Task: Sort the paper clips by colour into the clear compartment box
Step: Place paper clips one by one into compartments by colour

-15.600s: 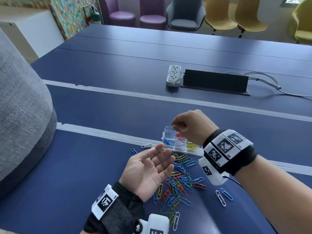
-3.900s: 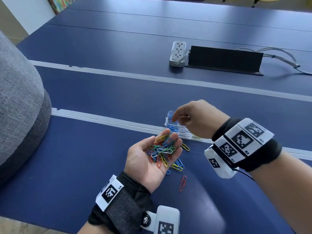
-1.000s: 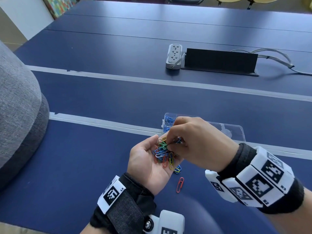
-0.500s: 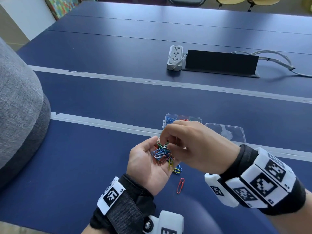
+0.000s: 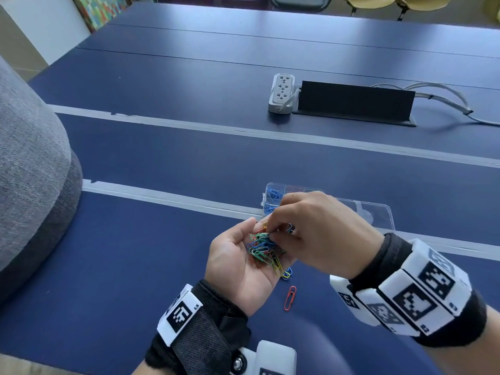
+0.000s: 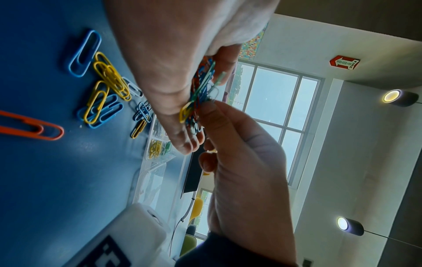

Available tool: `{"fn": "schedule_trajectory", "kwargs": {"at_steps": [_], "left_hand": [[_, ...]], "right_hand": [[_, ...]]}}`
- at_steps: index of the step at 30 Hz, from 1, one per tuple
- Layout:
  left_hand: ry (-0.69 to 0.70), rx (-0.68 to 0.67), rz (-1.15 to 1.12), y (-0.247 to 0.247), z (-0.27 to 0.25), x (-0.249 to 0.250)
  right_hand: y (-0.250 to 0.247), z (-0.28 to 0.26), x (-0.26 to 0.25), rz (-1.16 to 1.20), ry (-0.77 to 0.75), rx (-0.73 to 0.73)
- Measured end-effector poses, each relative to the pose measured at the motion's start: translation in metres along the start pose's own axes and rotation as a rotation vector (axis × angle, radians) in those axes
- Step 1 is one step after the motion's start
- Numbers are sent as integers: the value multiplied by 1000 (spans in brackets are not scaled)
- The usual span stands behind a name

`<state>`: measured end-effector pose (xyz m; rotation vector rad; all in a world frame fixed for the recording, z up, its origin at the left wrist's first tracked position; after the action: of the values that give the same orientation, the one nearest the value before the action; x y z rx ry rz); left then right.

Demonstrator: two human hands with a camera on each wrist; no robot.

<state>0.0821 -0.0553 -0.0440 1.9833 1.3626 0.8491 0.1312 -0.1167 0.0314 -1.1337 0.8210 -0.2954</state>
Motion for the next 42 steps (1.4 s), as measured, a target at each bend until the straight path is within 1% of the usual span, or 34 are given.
{"fn": "schedule_trajectory", "kwargs": {"at_steps": [4,9,11,13,14,17,18,20,21,23,25,28,30,31,32,35,38,39,40,41,42], "left_hand": [[23,3,22,0,1,1],[24,-11,32,2,0,0],[22,-12,23,2,0,1],[31,-10,15,2,0,2],[35,-8,8,2,0,3],[33,-8,2,2,0,3],[30,-12,1,2,0,3],[22,-27,-1,3,0,2],[22,-29,9,3,0,2],[27,-25,33,2,1,2],[27,-15,36,1,1,2],[27,8,31,0,2,2],[38,15,34,-1,2,2],[45,17,36,-1,3,3],[52,20,39,-1,3,3],[59,13,41,-2,3,4],[53,-10,23,1,1,3],[55,-16,21,2,0,3],[55,-18,20,4,-1,3],[51,-14,17,5,-2,3],[46,-6,14,5,-2,3]], "right_hand": [[-10,2,0,152,21,127],[-12,3,-4,156,-19,127],[-14,3,-3,164,1,154],[-14,3,0,245,69,196],[-13,2,3,343,135,194],[-8,2,11,687,389,106],[-7,1,14,728,451,77],[-7,0,19,671,491,49],[-8,1,19,578,460,45],[-8,0,16,360,323,20],[-7,-2,12,197,222,-40],[-9,-3,1,103,111,-89],[-10,-3,-1,126,103,-73],[-11,-3,1,186,148,-52],[-12,-2,6,280,228,-30],[-10,-2,15,665,494,-23],[-3,-2,9,1043,686,-92],[-2,-2,6,1103,711,-126],[-1,-3,4,1033,660,-139],[-3,-2,2,854,534,-122],[-6,-1,-1,582,370,-86]]}}
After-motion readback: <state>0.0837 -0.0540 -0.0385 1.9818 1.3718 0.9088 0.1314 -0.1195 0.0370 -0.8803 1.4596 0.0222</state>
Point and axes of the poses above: each hand's wrist, its own z-axis towards the middle knuckle, its own y-axis out of the palm, x = y × z, the point moved 6 cm from there along z, towards the middle knuckle, and after that the axes turned 14 degrees about x, right-handed, at the moved point
